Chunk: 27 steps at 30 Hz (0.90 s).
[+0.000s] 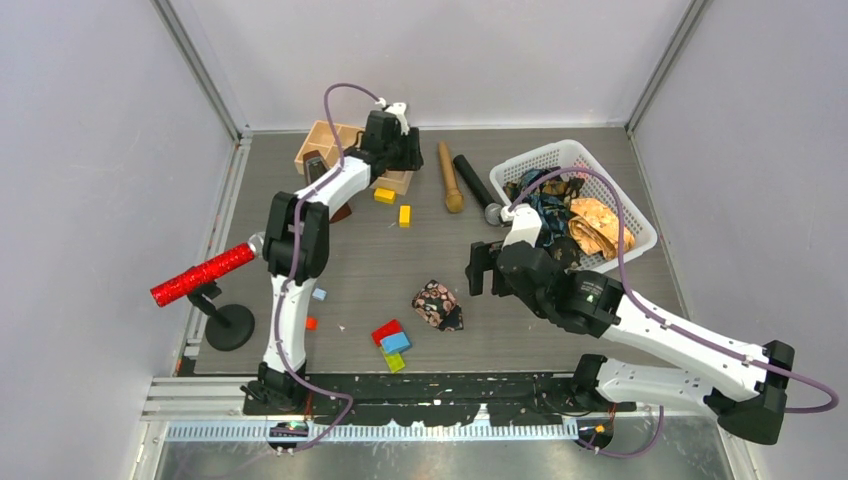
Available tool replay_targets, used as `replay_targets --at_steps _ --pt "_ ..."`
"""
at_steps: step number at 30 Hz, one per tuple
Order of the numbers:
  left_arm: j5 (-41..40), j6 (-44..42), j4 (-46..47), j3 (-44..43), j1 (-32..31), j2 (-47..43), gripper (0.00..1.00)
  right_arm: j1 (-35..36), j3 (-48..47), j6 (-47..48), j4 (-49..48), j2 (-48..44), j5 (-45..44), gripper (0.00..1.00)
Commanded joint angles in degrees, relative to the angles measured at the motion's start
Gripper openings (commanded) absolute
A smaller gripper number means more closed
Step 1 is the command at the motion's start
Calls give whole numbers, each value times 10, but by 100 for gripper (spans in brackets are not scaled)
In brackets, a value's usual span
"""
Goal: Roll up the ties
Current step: Move the storage box to the center of the board.
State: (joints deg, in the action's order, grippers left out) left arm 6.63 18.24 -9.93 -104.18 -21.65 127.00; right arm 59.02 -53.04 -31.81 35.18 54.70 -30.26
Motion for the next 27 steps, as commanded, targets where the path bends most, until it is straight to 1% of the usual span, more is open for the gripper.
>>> replay_targets --at_steps 1,6,10,14,18,27 --pt "-9 -40 -16 -73 12 40 56 0 3 -21 14 -22 -27 93" --pt "-15 -44 -30 -85 14 61 58 0 9 -21 16 -23 -28 93" --pt "-3 -32 -42 -72 14 61 60 0 8 -21 17 -14 -27 93" --pt "40 -22 -65 -61 11 60 60 0 8 -20 17 -6 -26 93" --pt "74 -16 -70 -24 4 39 58 0 13 -20 14 -5 -24 93" --pt "101 4 -53 94 -31 -22 56 0 25 -28 11 -8 -16 93"
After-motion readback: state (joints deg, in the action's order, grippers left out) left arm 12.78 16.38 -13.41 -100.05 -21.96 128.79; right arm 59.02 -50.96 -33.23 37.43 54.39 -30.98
